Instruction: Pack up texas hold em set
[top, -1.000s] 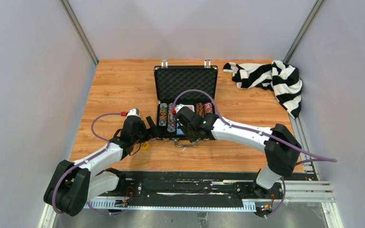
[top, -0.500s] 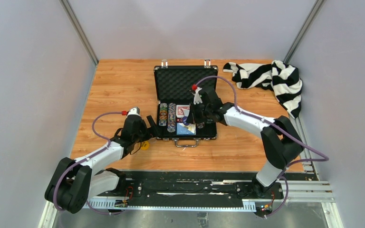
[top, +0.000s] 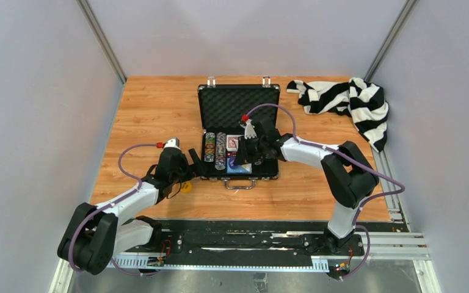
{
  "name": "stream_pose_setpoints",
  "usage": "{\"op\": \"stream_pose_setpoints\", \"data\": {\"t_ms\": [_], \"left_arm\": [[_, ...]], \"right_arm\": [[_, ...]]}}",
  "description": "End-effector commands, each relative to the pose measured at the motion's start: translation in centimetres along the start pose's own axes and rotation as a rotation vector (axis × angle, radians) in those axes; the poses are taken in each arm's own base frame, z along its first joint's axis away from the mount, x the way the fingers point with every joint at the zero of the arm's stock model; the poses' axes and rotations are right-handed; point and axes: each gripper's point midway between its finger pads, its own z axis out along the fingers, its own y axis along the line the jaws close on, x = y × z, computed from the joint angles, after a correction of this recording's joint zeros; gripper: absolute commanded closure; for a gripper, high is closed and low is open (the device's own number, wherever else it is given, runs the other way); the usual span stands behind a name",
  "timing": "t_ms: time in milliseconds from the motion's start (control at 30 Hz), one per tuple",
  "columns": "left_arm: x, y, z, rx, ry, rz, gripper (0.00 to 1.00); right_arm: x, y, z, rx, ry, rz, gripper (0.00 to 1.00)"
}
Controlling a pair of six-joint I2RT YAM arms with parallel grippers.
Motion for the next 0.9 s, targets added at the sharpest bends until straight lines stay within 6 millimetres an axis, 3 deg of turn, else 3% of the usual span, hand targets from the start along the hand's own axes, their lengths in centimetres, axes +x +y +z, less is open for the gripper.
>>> {"op": "stream_pose_setpoints", "data": {"t_ms": [0, 100, 233, 433, 567, 700, 833, 867], "left_arm": [[0.6, 0.8, -0.1, -0.027, 0.030, 0.000, 0.01], [0.7, 0.8, -0.1, -0.025, 0.031, -0.001, 0.01], [0.7, 0.8, -0.1, -0.023, 0.033, -0.002, 0.01], [0.5, 1.0, -0.1, -0.037, 0.022, 0.003, 0.02], [-0.6, 3.6, -1.0, -0.186, -0.012, 0.071, 0.03], [-1.6, 6.6, -3.1, -0.340, -0.067, 0.118, 0.01], [-2.2, 6.2, -4.4, -0.302, -0.129, 0.091, 0.05], [-2.3, 5.8, -4.5, -0.277, -0.138, 0.083, 0.07]], "right_arm": [[-0.1, -1.1, -0.7, 0.065, -0.004, -0.012, 0.72], [-0.2, -1.3, -1.1, 0.086, -0.001, -0.026, 0.57], [-0.8, -1.3, -1.9, 0.118, -0.011, -0.045, 0.51], [-2.2, -0.5, -4.6, 0.166, -0.067, -0.111, 0.51], [-2.5, 0.5, -5.7, 0.188, -0.096, -0.157, 0.51], [-1.8, 1.1, -5.2, 0.177, -0.081, -0.170, 0.52], [-0.1, 3.3, -3.6, 0.128, -0.029, -0.238, 0.61], [0.5, 4.1, -3.1, 0.124, -0.012, -0.261, 0.67]]}}
